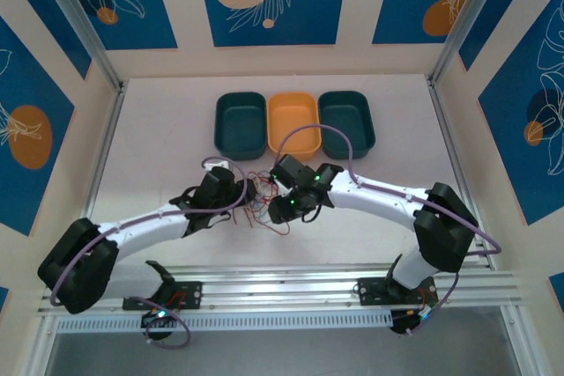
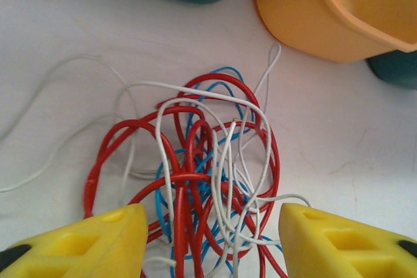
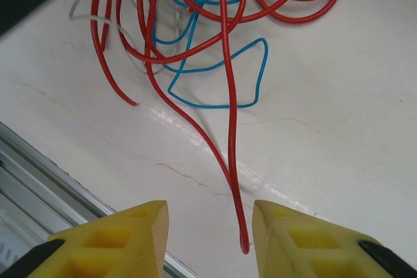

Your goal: Untangle the cables

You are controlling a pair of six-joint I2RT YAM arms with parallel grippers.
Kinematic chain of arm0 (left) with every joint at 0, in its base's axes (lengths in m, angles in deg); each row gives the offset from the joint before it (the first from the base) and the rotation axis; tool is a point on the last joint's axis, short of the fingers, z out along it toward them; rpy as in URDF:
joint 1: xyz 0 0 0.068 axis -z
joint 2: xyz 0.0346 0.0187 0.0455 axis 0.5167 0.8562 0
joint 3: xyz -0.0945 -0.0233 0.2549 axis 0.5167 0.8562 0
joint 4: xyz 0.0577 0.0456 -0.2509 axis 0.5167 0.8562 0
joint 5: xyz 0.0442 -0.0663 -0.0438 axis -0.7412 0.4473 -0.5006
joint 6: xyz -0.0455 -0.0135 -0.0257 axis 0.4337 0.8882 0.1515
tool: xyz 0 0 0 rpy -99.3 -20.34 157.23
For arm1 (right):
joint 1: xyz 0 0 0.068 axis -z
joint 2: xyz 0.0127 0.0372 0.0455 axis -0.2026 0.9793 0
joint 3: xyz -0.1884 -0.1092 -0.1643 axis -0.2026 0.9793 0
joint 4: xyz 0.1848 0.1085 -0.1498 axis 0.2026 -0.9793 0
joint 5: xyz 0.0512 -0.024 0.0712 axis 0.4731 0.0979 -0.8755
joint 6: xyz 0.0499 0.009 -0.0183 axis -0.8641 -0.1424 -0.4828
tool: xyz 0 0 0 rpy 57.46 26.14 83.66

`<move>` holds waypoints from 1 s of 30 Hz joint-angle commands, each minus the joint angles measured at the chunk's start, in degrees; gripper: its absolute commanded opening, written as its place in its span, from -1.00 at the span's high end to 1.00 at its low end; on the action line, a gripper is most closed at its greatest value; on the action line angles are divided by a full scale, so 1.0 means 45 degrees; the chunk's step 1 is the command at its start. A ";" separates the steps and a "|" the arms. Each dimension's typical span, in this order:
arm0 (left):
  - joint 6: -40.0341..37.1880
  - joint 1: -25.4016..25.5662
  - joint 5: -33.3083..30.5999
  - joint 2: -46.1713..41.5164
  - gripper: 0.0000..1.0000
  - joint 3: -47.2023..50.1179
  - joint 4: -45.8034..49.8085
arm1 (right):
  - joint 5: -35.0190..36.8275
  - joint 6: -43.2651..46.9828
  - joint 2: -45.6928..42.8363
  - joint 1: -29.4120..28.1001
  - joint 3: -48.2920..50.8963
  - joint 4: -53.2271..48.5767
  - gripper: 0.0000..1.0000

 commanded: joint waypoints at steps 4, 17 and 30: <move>-0.0525 0.0076 -0.1756 -0.1258 -0.39 -0.0499 0.2005 | 0.0019 -0.0419 0.0924 -0.0193 -0.0148 -0.0442 0.17; -0.1353 0.0060 -0.1377 -0.0275 -1.00 -0.1161 0.2482 | 0.1152 -0.0786 0.0098 -0.0251 -0.0765 -0.1565 1.00; -0.1830 0.0096 -0.0600 0.0896 -1.00 -0.1664 0.1846 | 0.2359 -0.0403 -0.2826 -0.0388 -0.2291 -0.3491 1.00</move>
